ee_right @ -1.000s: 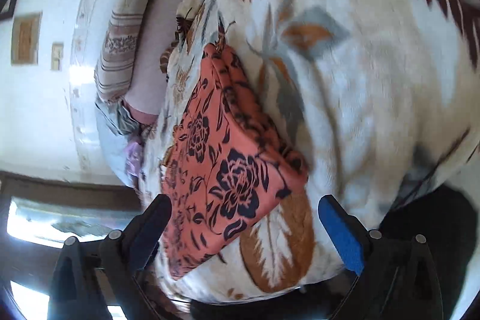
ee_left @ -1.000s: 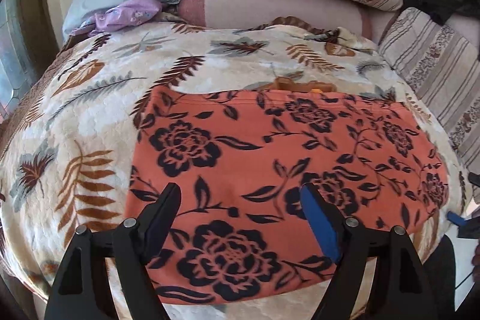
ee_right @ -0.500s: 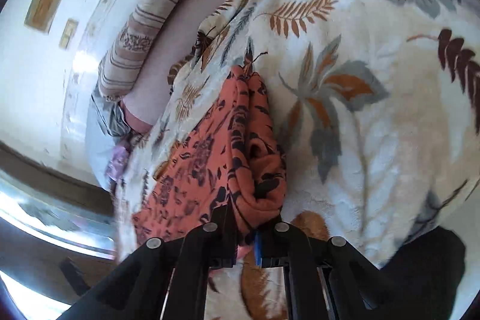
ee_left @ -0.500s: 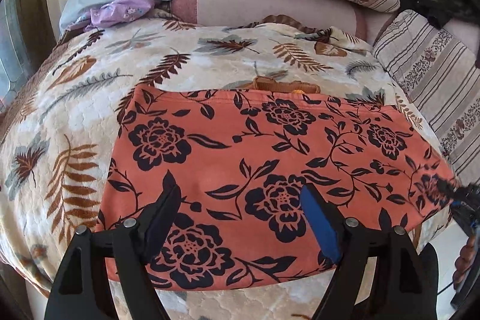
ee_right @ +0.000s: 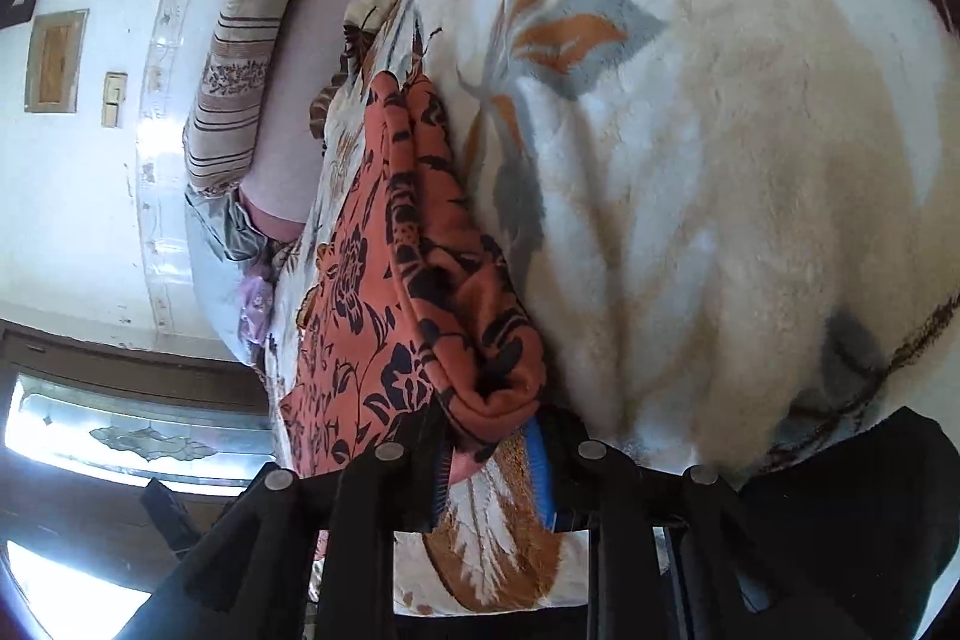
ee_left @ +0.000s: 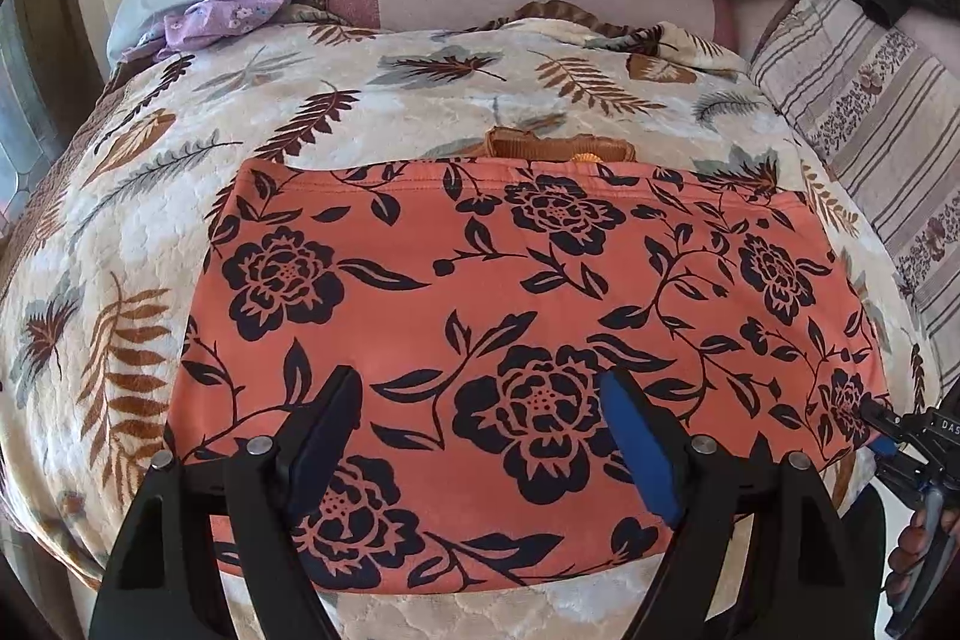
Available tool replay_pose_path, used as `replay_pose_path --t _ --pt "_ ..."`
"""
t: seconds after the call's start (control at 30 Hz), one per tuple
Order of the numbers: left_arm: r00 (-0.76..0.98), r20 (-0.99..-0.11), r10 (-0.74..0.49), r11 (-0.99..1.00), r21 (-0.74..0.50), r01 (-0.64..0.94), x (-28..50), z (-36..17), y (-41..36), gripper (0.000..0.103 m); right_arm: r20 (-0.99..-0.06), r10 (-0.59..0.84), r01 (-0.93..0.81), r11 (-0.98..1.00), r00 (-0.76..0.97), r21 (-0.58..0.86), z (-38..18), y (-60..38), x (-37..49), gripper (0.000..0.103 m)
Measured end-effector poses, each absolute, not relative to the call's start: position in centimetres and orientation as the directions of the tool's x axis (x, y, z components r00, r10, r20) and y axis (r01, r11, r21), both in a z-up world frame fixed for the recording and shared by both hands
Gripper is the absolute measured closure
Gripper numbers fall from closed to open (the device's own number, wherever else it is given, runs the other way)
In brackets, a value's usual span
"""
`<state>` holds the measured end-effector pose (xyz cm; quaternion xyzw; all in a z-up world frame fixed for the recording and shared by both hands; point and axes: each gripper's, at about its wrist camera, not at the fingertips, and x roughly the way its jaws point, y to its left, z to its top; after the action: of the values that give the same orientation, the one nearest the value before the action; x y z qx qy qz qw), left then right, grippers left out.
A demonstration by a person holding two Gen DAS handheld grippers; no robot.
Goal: Fold small clothes
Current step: 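Grasp the folded blouse edge with the right tool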
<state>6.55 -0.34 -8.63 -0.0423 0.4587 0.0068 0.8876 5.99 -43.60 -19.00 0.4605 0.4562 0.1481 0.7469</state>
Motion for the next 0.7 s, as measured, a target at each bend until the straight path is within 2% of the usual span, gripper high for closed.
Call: replay_pose_path --t 0.1,0.27,0.3,0.33,0.37,0.4,0.43,0.5,0.57,0.67,0.7 --pt "0.582 -0.813 -0.026 0.997 -0.065 -0.047 6.7 -8.5 -0.5 0.021 -0.528 0.656 0.200 0.509 0.540 0.837 -19.2 -43.8 5.9 0.078" --pt "0.587 -0.809 -0.034 0.997 -0.070 -0.039 7.0 -8.2 -0.8 0.021 -0.531 0.665 0.193 0.515 0.525 0.835 -18.9 -43.8 6.0 0.072" --pt "0.586 -0.810 -0.035 0.997 -0.070 -0.038 7.0 -8.2 -0.8 0.021 -0.531 0.670 0.191 0.514 0.519 0.836 -18.9 -43.9 6.0 0.066" --pt "0.584 -0.811 -0.037 0.997 -0.072 -0.037 7.1 -8.1 -0.9 0.021 -0.526 0.681 0.184 0.510 0.510 0.840 -18.7 -43.9 6.1 0.051" --pt "0.584 -0.810 -0.043 0.996 -0.078 -0.036 7.2 -8.0 -0.9 0.021 -0.509 0.696 0.168 0.499 0.506 0.850 -18.4 -43.8 6.1 0.040" --pt "0.587 -0.808 -0.050 0.996 -0.086 -0.035 7.2 -7.9 -1.0 0.021 -0.495 0.711 0.150 0.492 0.500 0.858 -18.0 -43.7 6.0 0.022" --pt "0.593 -0.803 -0.057 0.995 -0.095 -0.033 7.2 -7.8 -1.0 0.021 -0.503 0.710 0.147 0.502 0.493 0.852 -17.6 -43.6 5.9 0.017" --pt "0.602 -0.796 -0.064 0.995 -0.100 -0.026 7.5 -7.9 -1.2 0.021 -0.555 0.696 0.153 0.553 0.455 0.819 -16.7 -43.5 5.8 0.017" --pt "0.587 -0.808 -0.049 0.997 -0.072 -0.016 8.1 -9.1 -1.6 0.021 -0.567 0.666 0.120 0.591 0.485 0.798 -15.1 -44.3 5.4 0.017" --pt "0.483 -0.875 -0.034 0.998 -0.052 -0.024 9.2 -12.8 -1.8 0.021 -0.588 0.611 0.087 0.651 0.530 0.754 -12.4 -45.7 6.5 0.018" --pt "0.520 -0.854 -0.027 0.999 -0.045 -0.023 8.9 -13.2 -1.8 0.019 -0.586 0.610 0.070 0.659 0.532 0.749 -11.8 -45.8 7.5 0.018"
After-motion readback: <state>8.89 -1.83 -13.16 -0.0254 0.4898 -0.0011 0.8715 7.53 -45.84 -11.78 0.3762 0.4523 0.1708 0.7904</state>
